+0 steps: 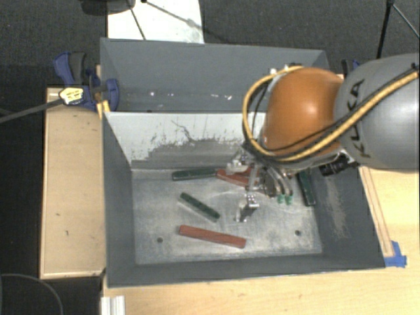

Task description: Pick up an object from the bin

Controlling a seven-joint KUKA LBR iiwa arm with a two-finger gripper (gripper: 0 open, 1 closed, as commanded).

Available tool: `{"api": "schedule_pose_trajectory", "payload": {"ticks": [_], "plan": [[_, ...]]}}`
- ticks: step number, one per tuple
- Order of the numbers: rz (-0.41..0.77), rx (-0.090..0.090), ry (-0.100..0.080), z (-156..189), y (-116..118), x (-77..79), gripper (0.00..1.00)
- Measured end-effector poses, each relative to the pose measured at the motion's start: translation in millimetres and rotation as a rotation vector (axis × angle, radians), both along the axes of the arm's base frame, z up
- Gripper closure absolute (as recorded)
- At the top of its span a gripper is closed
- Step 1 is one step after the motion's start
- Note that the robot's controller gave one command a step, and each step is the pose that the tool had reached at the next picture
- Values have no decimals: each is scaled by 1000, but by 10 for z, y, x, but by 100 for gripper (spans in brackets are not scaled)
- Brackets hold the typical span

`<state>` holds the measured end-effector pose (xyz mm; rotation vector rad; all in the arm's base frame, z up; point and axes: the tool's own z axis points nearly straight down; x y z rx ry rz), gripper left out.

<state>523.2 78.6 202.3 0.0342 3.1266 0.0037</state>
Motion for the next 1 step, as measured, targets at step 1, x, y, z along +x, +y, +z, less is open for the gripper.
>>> {"api": "schedule_pose_trajectory", "payload": {"ticks": [1], "plan": [[43, -1, 8, -707, 69, -21, 0]]}}
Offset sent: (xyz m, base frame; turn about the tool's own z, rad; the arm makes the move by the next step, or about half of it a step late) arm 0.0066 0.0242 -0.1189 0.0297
